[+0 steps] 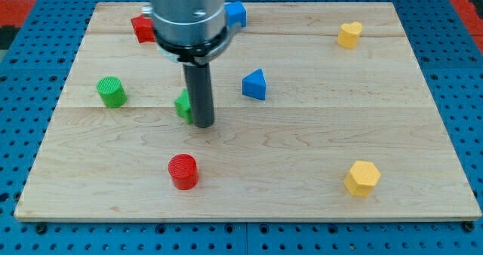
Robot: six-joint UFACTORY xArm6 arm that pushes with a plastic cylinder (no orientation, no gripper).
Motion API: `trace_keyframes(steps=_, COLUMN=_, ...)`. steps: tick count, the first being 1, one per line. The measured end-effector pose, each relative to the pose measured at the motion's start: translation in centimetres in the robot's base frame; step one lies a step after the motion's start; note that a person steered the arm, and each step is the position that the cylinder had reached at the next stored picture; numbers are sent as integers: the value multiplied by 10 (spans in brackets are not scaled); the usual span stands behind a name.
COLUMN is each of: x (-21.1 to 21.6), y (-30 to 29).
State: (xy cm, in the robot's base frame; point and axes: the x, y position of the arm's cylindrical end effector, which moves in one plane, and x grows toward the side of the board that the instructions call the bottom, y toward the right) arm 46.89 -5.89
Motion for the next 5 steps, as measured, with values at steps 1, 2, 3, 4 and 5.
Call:
trace_keyframes(steps=1, x=-11, y=-17)
trace_keyframes(steps=2, x=-15, y=-54)
trace_keyframes(steps=3, x=-70, y=-46)
trace_keyframes(steps=4, x=-90, y=54)
trace_keyframes(steps=5, x=-67, y=58)
